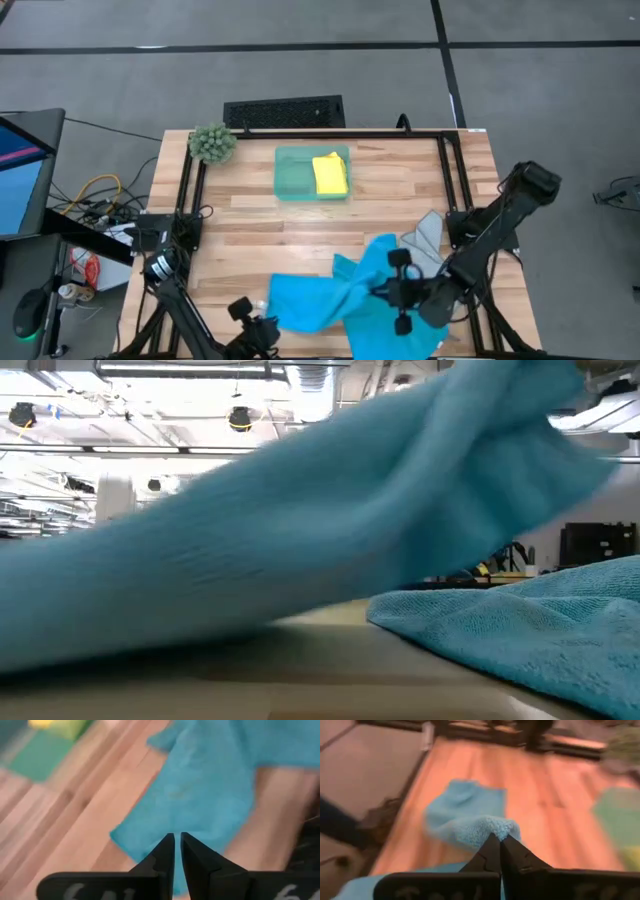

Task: Fold microfiber towels
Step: Fold the left blue microfiber towel

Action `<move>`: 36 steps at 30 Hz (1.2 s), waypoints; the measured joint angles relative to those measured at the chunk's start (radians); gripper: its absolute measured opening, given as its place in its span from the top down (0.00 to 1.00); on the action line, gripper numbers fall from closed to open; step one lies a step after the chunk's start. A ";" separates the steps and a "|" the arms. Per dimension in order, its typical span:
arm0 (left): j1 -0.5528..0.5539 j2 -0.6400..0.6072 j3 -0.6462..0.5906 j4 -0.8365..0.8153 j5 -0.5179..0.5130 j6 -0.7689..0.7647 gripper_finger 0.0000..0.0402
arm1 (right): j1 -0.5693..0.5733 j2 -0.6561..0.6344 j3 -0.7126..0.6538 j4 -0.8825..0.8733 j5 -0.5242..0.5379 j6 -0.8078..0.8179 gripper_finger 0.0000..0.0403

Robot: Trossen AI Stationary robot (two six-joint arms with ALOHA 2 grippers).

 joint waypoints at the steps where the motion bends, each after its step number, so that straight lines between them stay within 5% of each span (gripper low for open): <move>1: 0.006 -0.006 0.018 0.003 -0.012 0.032 0.94 | -0.002 -0.027 -0.001 -0.024 0.026 -0.001 0.96; 4: 0.020 -0.027 0.043 0.004 -0.075 0.104 0.96 | -0.014 -0.097 0.000 -0.029 0.091 -0.002 0.94; 13: 0.049 -0.057 0.058 0.002 -0.327 0.161 0.98 | -0.026 -0.197 -0.001 0.025 0.023 -0.135 0.97; 17: 0.093 -0.057 0.056 -0.001 -0.263 0.179 0.96 | 0.004 -0.198 -0.001 -0.024 -0.044 -0.056 0.95; 27: 0.167 -0.056 -0.066 0.051 -0.193 0.113 0.84 | 0.223 -0.075 -0.039 -0.308 -0.054 0.527 0.95; 36: 0.168 -0.056 -0.302 0.561 0.001 0.269 0.81 | 0.292 0.048 -0.039 -0.307 -0.055 0.659 0.94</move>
